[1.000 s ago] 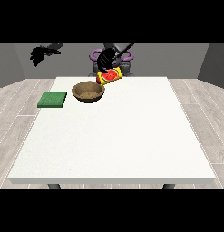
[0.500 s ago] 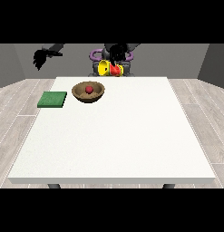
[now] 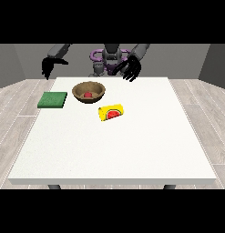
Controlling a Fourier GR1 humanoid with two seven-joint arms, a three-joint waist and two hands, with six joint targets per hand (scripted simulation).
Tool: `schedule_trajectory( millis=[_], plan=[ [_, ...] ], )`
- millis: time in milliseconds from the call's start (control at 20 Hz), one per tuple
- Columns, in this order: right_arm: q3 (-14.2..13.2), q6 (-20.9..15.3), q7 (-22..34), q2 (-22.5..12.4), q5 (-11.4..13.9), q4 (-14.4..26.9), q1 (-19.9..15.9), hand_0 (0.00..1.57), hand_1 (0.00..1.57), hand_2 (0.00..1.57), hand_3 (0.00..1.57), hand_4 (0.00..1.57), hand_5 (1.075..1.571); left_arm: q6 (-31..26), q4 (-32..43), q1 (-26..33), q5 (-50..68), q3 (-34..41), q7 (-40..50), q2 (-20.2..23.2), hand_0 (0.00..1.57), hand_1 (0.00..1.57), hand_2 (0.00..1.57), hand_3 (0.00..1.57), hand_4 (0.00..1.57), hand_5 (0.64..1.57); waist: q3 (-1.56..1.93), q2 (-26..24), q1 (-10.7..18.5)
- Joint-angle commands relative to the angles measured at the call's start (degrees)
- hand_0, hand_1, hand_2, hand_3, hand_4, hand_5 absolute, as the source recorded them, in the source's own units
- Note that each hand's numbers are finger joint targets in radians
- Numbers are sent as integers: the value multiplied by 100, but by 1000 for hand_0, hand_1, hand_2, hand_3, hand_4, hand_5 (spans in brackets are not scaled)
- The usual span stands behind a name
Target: Pick the cup and pour the ball into the bowl, then pick the bowl and place it on the pad
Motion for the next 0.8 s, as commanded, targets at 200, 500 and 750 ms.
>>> schedule_trajectory(
  millis=[200, 500, 750],
  plan=[
    [351, -1266, 87, 931, 440, -296, -310, 0, 0, 0, 0, 244, 1571, -972, -1016, 1221, 2823, 313, -2143, -53, 0, 0, 0, 0, 0, 1566, 92, 322, 493],
    [431, -1782, -315, 1364, 583, 116, -383, 0, 0, 0, 0, 327, 1570, -1837, -1036, 1433, 3157, 672, -2805, 267, 0, 0, 0, 0, 0, 1563, 118, 506, 570],
    [398, -1827, -585, 1220, 559, 874, -850, 0, 0, 0, 0, 259, 1567, -2083, -1103, 1387, 3229, 971, -2804, 654, 0, 0, 0, 0, 0, 1565, 119, 575, 535]
  ],
)
